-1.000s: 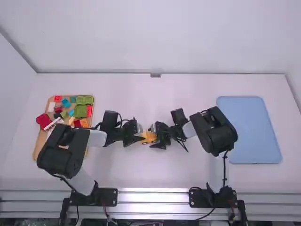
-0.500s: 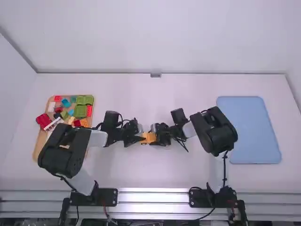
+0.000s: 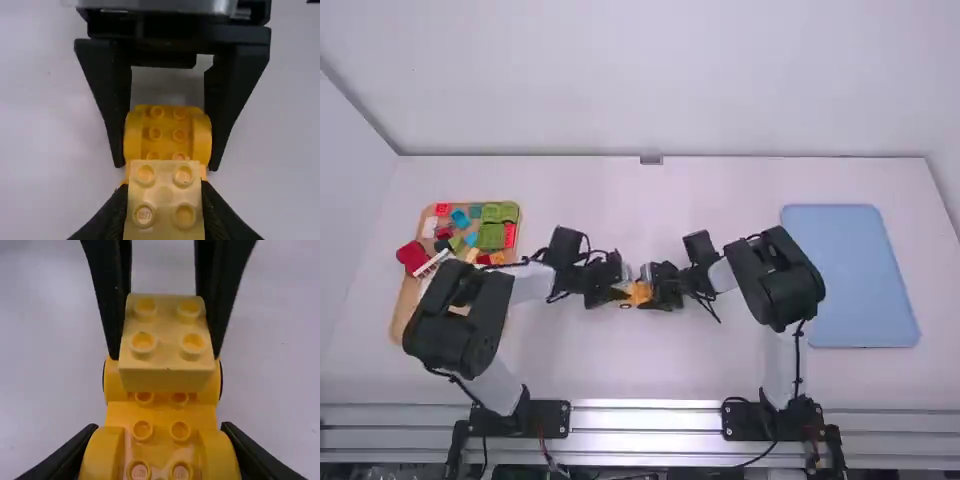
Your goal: Assemble lego blocks to make yellow taxi
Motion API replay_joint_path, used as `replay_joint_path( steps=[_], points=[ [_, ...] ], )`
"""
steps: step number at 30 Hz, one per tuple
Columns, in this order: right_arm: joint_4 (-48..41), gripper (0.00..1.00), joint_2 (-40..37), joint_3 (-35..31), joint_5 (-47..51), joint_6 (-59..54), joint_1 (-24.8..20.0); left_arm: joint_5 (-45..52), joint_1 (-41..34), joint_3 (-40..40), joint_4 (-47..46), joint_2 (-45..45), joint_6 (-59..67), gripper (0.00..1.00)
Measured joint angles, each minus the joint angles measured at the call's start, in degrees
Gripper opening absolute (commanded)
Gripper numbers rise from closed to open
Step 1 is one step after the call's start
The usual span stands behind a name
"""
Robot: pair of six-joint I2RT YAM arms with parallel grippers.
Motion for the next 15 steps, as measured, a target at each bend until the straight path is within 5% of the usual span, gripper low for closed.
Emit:
replay_joint_path(
  steps=[15],
  points=[
    [0.2, 0.55, 0.0, 0.1, 0.2, 0.5, 0.1, 0.4, -0.1, -0.8, 3.2, 1.9, 2.4, 0.14]
  ],
)
